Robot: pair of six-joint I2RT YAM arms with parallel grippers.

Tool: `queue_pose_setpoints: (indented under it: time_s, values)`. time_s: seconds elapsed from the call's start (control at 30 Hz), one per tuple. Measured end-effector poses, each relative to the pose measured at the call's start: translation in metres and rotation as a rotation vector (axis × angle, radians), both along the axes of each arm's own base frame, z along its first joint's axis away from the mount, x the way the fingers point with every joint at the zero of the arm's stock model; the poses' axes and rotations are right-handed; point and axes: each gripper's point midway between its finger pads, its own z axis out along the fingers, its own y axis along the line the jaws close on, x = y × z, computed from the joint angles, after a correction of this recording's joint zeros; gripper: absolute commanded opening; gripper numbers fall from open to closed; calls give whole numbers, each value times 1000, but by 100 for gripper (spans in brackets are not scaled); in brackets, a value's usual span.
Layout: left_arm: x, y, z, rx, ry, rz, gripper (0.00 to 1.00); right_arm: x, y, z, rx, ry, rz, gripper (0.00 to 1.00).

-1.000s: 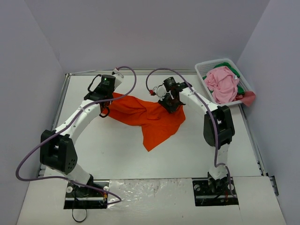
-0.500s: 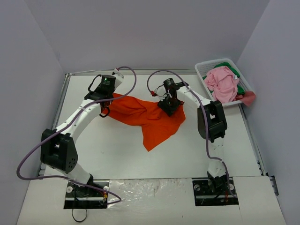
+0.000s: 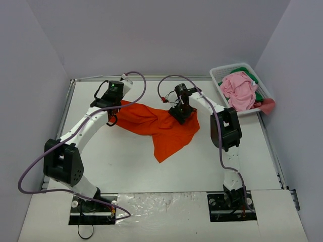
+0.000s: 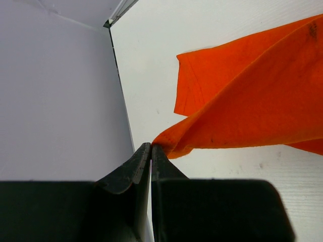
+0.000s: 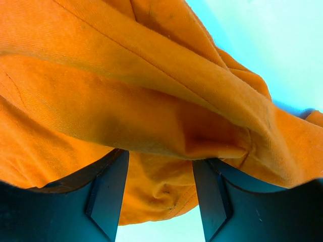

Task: Fold and stack the t-shirts
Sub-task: Flatten out the tshirt

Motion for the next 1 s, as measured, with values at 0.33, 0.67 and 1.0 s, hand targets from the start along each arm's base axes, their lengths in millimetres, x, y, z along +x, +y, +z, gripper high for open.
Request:
queue_pose_setpoints:
  time_s: [0.33,0.67,1.0]
  values:
    - [0,0,-1,-8,2,-2,2,0,0,-3,-3,5,0,32]
    - [0,0,-2,-11,4,-4,3,6,1,-9,-10,4,-9,12]
    - [-2,0,-4,-9,16,-7,2,8,-4,-4,-9,-4,-31,12]
